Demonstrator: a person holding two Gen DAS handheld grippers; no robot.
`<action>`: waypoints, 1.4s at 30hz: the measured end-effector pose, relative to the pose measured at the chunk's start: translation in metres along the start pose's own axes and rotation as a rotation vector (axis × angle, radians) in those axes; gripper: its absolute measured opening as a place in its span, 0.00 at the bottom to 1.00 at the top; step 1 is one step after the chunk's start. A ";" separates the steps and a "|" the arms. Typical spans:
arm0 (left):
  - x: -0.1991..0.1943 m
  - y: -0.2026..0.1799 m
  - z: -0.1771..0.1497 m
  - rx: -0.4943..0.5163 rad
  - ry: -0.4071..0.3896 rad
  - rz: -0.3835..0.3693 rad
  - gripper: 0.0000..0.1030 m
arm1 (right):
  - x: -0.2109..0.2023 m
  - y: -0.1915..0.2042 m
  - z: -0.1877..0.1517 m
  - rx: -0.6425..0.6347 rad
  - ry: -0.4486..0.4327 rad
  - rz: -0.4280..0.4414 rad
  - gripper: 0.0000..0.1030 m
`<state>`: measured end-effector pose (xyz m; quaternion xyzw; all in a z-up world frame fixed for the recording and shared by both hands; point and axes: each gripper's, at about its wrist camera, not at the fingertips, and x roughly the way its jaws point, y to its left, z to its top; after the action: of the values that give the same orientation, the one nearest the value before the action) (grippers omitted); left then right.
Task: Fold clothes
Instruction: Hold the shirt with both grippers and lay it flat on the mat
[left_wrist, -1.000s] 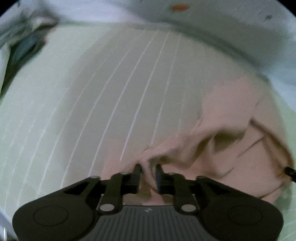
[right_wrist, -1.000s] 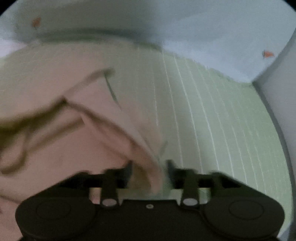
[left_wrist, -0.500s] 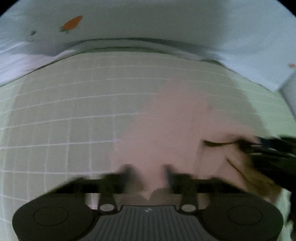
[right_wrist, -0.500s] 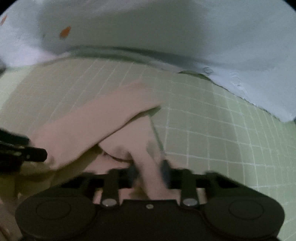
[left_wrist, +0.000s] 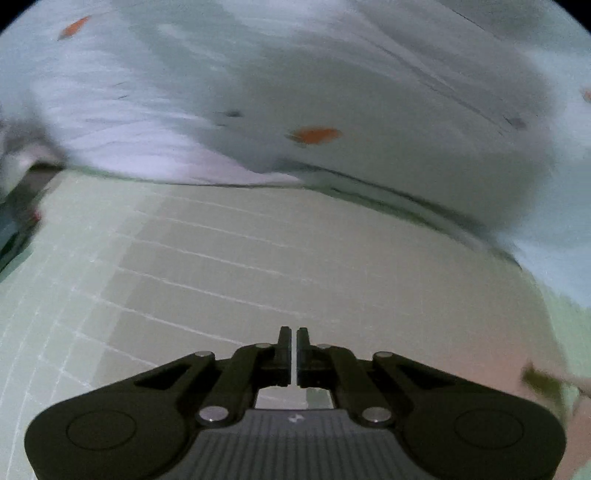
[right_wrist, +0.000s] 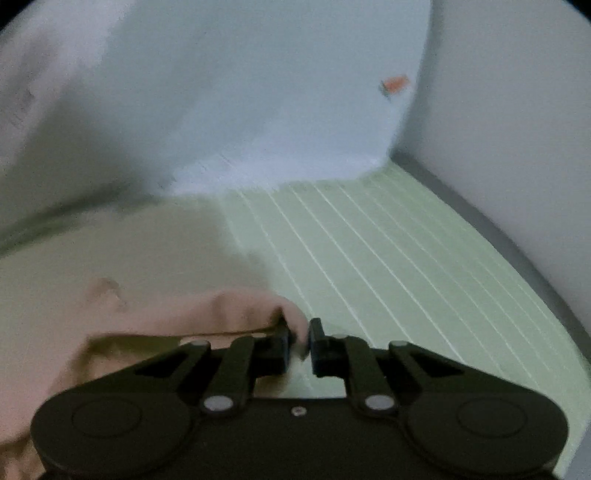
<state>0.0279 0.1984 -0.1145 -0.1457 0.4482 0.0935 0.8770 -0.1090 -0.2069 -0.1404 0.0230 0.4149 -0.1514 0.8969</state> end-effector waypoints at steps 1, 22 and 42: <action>-0.001 -0.004 -0.002 0.017 0.003 -0.014 0.27 | 0.000 0.002 -0.004 -0.010 0.007 -0.015 0.17; 0.005 -0.029 -0.037 0.269 0.127 0.007 0.05 | 0.056 0.023 -0.019 -0.199 0.121 -0.072 0.56; -0.117 0.184 -0.049 -0.631 -0.166 0.472 0.24 | 0.037 -0.001 -0.008 -0.095 0.053 -0.185 0.52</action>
<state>-0.1311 0.3506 -0.0785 -0.2927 0.3465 0.4368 0.7769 -0.0923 -0.2156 -0.1738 -0.0540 0.4457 -0.2132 0.8677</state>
